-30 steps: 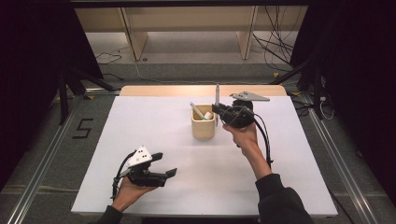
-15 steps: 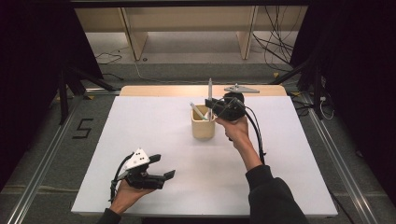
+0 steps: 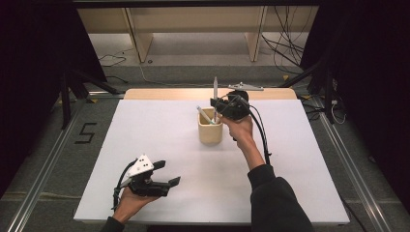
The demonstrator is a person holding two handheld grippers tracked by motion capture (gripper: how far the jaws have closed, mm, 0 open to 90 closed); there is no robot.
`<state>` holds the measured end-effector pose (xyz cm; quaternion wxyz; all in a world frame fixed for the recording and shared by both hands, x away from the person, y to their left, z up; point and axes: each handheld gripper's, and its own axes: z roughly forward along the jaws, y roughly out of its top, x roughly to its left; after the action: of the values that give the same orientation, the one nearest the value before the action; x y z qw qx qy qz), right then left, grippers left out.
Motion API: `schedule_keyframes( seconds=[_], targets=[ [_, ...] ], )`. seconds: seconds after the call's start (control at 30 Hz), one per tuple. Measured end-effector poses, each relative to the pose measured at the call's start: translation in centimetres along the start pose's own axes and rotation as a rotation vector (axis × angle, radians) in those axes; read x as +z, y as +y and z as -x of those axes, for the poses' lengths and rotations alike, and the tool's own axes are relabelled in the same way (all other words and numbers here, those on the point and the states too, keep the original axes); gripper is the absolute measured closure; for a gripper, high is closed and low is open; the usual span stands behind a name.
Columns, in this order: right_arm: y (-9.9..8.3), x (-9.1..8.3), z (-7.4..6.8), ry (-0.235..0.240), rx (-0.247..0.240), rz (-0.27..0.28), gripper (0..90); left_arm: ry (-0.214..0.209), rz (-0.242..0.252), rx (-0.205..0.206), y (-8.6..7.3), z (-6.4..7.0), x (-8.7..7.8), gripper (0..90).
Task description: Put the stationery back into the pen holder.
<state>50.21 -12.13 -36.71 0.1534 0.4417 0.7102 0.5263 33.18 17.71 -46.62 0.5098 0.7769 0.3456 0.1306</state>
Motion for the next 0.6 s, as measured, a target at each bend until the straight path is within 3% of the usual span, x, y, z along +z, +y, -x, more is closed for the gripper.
schedule_keyframes(
  seconds=[0.6],
  targets=[
    [-0.9, 1.8, 0.1, -0.026, 0.017, -0.039, 78.9, -0.002, -0.001, 0.002, -0.1, 0.0, 0.0, 15.9]
  ],
)
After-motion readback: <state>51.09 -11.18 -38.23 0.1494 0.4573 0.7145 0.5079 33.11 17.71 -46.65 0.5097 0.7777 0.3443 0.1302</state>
